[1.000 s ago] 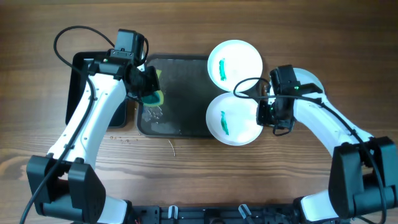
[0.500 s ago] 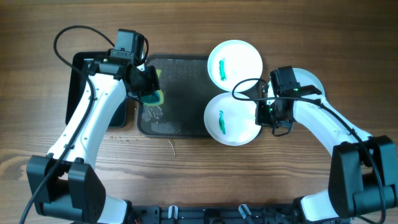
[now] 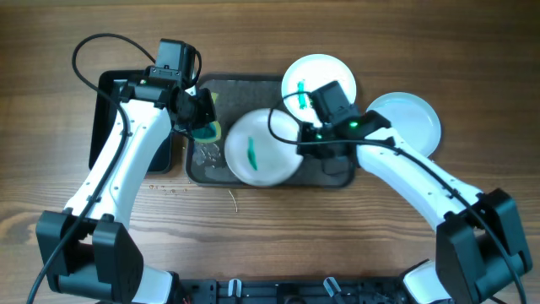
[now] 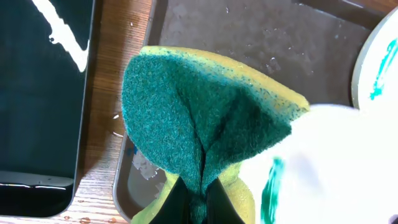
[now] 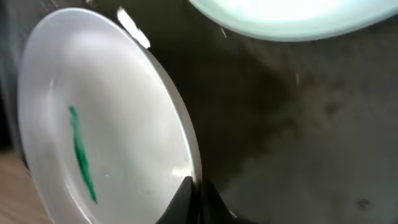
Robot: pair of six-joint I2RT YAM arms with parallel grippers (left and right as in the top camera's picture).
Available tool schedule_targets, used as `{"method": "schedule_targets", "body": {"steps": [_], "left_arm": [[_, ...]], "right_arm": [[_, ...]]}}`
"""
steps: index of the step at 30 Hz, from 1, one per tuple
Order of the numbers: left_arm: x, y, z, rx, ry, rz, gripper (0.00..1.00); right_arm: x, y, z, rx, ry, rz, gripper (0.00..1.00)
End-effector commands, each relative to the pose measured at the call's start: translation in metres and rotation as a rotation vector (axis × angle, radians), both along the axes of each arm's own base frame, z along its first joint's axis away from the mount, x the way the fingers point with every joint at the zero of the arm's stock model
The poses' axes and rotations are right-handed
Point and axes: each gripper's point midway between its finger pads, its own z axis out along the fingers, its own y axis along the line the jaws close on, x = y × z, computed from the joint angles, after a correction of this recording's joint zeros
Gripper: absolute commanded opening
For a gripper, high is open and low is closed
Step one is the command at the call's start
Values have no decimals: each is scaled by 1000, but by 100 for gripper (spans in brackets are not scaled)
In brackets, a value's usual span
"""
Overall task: Clean dirty plates on tray and stack at the side
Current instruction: 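Grasp the lower-right plate rim with the right gripper and slide it left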
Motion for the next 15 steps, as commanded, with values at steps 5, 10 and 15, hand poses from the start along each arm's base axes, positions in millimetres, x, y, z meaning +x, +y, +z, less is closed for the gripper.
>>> {"method": "schedule_targets", "body": {"steps": [5,10,15], "left_arm": [[10,0,7,6,-36,12,4],[12,-1,8,4,-47,12,4],[13,-1,8,4,-47,12,4]], "right_arm": [[33,14,-33,40,14,-188,4],[35,35,-56,76,33,-158,4],[33,38,-58,72,35,-133,20]]}}
